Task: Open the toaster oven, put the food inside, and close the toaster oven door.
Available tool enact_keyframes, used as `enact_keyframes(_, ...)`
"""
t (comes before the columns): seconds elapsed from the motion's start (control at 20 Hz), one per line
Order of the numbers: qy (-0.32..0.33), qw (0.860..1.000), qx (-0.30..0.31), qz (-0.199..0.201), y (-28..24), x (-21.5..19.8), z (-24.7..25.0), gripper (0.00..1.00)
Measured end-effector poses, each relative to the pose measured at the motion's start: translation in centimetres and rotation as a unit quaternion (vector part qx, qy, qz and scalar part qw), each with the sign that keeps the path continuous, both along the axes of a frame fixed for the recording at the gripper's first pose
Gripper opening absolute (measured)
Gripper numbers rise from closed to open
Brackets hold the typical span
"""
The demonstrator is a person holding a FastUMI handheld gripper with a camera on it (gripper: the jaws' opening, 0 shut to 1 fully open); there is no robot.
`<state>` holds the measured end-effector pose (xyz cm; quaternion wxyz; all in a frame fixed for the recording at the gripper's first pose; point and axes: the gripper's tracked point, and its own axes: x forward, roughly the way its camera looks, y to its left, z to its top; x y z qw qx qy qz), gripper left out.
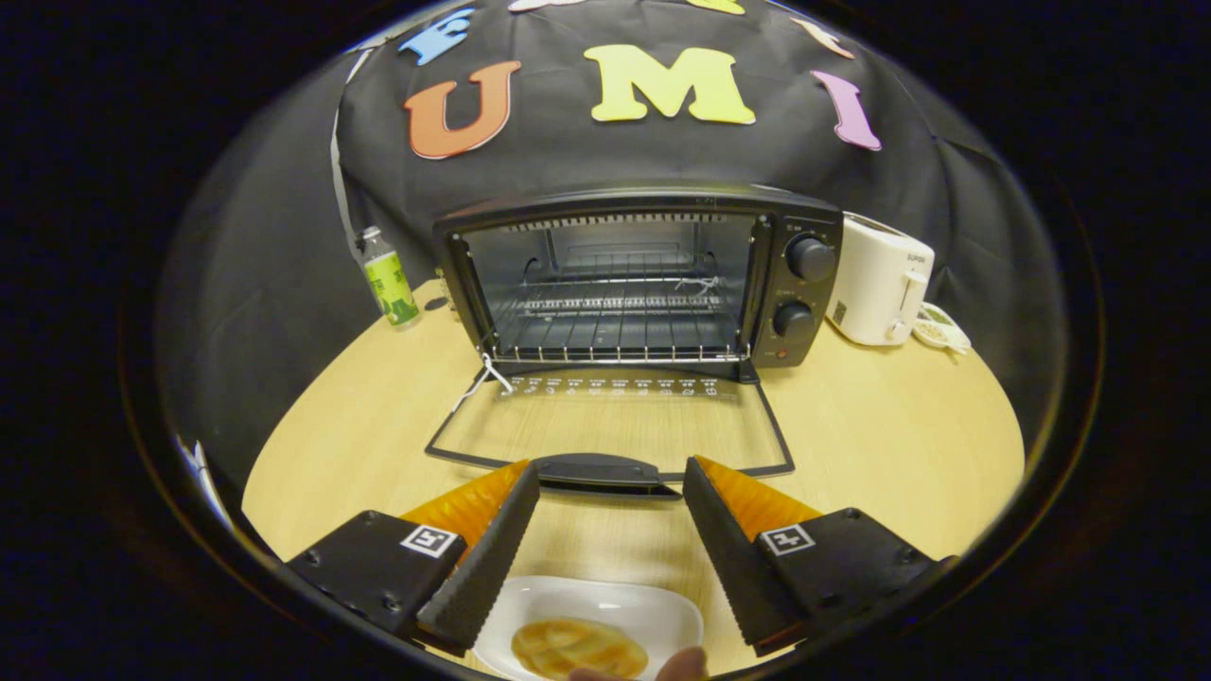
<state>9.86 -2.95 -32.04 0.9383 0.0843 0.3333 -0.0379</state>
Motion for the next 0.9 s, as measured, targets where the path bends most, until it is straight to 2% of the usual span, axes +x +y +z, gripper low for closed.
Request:
enact_keyframes(0.15,-0.046,0.999,-0.005,0.017,1.0,-2.4,3.1,1.0)
enact_keyframes(0.35,-0.157,0.986,-0.037,0.041,3.4,-7.5,8.4,1.0)
enact_keyframes(0.45,-0.18,0.982,-0.036,0.05,4.5,-10.0,8.9,1.0)
enact_keyframes(0.65,-0.185,0.981,-0.033,0.038,4.7,-13.6,6.9,1.0)
enact_keyframes(0.75,-0.172,0.984,-0.039,0.041,4.9,-14.6,4.9,1.0)
enact_keyframes(0.9,-0.153,0.987,-0.053,0.025,3.9,-15.4,1.8,1.0)
